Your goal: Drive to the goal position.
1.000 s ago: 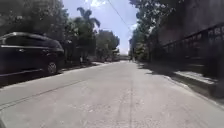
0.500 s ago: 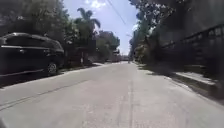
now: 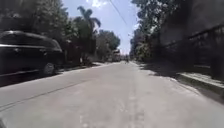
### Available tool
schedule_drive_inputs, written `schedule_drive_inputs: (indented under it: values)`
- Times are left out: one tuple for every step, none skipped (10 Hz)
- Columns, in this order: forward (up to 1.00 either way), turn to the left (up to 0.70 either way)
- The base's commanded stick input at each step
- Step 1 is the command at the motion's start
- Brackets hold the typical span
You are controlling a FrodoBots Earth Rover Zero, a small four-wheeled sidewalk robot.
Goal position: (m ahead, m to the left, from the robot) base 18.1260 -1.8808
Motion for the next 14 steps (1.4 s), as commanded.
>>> schedule_drive_inputs:
  values:
    - [1.0,0.01]
    - [1.0,0.01]
    - [1.0,0.02]
    - [1.0,0.02]
    - [1.0,0.02]
    - [1.0,0.02]
    - [1.0,0.02]
    - [1.0,0.02]
    - [1.0,0.02]
    - [1.0,0.02]
    - [1.0,0.02]
    - [1.0,0.02]
    - [1.0,0.02]
    - [1.0,0.02]
